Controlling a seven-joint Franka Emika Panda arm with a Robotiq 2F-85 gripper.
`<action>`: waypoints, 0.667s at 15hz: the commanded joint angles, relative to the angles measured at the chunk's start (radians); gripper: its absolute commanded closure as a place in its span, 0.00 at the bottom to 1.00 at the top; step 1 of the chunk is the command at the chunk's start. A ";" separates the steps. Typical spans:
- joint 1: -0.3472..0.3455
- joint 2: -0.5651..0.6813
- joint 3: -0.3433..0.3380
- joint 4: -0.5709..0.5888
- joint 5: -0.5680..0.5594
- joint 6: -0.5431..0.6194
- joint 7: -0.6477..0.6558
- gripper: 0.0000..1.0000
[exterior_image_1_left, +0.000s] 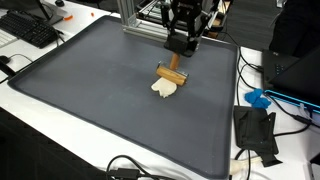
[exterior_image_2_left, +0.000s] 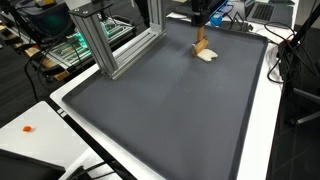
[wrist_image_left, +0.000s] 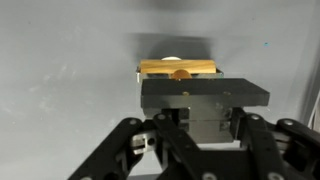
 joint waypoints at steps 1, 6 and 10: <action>0.000 -0.003 0.006 -0.015 0.019 -0.003 -0.013 0.75; -0.002 -0.014 0.007 -0.006 0.028 -0.010 -0.027 0.78; -0.007 -0.058 0.006 0.002 0.036 -0.041 -0.031 0.78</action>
